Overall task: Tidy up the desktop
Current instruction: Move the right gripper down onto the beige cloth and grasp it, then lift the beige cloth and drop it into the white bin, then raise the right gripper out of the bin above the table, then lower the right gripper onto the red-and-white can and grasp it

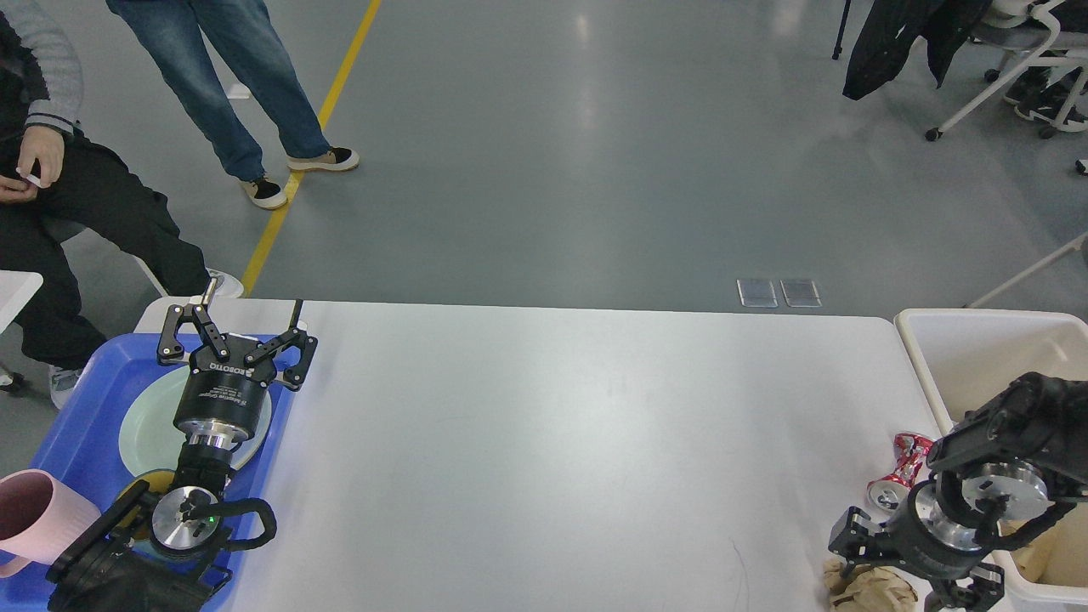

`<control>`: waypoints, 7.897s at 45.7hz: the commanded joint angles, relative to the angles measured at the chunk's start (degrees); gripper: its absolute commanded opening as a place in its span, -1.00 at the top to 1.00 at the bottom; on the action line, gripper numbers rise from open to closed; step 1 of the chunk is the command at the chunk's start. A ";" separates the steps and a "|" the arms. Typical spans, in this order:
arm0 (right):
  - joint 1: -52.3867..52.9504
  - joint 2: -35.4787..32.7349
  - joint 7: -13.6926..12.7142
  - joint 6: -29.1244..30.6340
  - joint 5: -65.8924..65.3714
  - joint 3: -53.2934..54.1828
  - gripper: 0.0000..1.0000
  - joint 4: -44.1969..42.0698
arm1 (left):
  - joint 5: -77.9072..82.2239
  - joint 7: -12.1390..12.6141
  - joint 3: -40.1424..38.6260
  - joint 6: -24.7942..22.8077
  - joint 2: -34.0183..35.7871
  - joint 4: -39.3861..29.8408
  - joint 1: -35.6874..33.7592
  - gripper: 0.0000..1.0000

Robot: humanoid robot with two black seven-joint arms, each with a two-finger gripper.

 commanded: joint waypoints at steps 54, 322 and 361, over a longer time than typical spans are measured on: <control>11.35 -3.21 0.11 -0.42 3.32 -0.15 1.00 9.09 | 0.00 0.00 0.00 0.00 0.00 0.00 0.00 -0.93; 5.41 -7.44 -10.18 -0.49 -0.37 7.83 -1.00 -17.17 | 0.00 0.00 0.00 0.00 0.00 0.00 0.00 -0.93; -20.09 1.18 -10.09 -11.22 -0.37 18.48 -1.00 -39.24 | 0.00 0.00 0.00 0.00 0.00 0.00 -0.08 -0.93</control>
